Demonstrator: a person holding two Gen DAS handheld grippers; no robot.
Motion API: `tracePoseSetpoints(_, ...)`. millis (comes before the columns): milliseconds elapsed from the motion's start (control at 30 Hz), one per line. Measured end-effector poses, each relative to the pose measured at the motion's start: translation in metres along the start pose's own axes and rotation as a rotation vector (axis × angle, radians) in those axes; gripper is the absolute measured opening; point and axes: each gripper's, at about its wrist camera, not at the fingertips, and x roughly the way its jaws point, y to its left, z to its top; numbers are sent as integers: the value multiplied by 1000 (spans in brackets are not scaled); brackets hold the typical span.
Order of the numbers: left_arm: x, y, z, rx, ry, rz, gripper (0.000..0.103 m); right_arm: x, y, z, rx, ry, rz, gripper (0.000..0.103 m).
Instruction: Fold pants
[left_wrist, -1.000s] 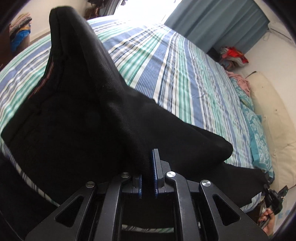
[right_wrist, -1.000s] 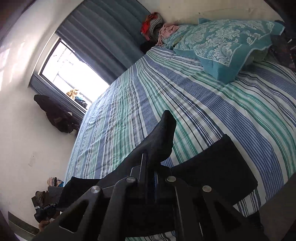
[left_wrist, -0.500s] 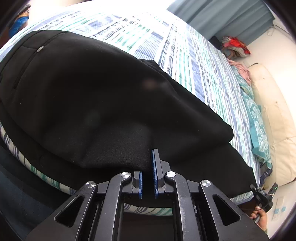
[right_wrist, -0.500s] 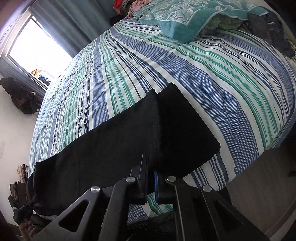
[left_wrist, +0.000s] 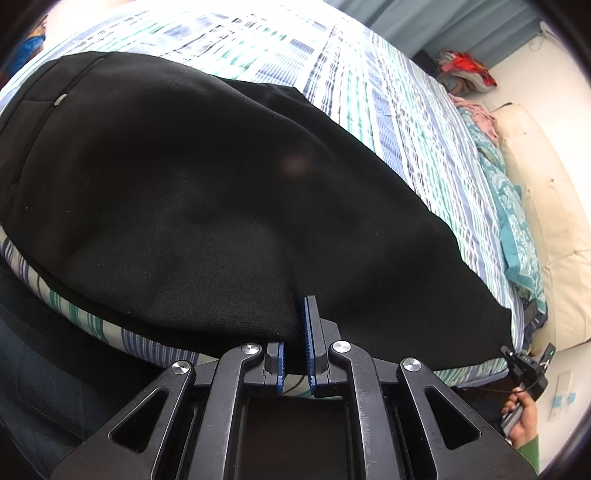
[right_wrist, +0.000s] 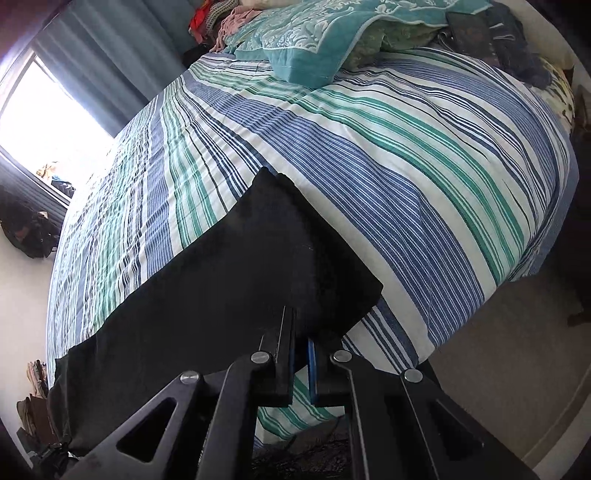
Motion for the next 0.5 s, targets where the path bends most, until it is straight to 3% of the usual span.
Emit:
tracePoseSetpoints(267,4,-1,-4,18,38,55,9,2,0,0,11,-10,-16,6)
tracePoseSetpoints(367,7,4,-5,1,61,88,20,3,-1,0,16,-4,-26,6)
tracePoseSetpoints(433,3,5,-5,-5,72,102,35,2,-4,0,27,-5,-30,11)
tracePoseSetpoints(500,-6,9,-8,-15,80,134,47,-5,-5,0,39,-27,-40,28)
